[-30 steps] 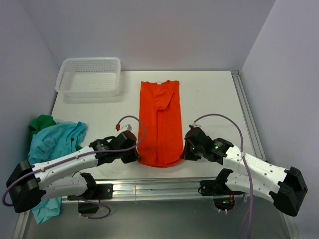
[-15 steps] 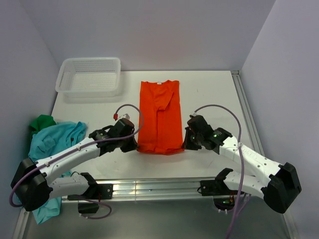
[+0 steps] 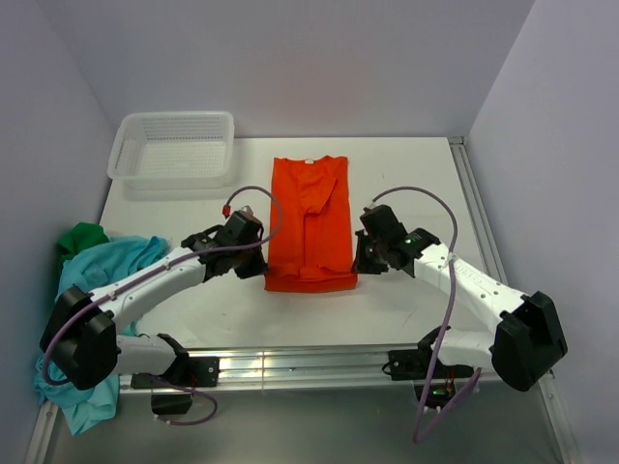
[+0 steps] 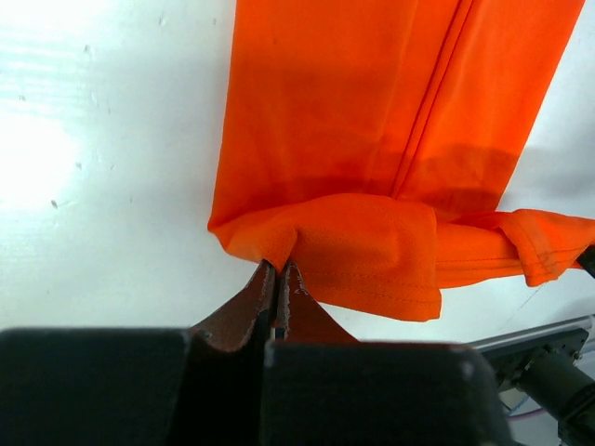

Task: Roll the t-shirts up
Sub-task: Fold the tshirt

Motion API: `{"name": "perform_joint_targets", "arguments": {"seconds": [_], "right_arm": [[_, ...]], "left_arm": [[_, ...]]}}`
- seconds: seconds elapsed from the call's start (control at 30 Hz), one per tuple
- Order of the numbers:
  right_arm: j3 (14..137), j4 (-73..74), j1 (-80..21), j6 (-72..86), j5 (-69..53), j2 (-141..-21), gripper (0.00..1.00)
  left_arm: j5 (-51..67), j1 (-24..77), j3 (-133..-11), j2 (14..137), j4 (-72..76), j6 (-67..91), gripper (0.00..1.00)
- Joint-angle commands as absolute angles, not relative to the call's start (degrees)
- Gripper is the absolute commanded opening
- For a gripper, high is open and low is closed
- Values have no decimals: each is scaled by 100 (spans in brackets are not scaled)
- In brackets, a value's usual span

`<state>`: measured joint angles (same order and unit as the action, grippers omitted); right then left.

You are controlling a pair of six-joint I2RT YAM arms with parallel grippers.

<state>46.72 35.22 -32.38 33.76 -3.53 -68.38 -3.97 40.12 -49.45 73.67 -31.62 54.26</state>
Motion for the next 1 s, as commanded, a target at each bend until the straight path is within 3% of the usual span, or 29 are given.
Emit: {"name": "perform_joint_targets", "arguments": {"seconds": [0.0,0.97], "right_arm": [[5009,3287,-3129,3120,-404,-7056,0],[5897,3015,-2795,2619,-308,-8498,0]], "left_arm": [[-316,3885,-5273,7523,-2944,5107,0],[-273,3446,-5739,8560,-2268,4658,1]]}}
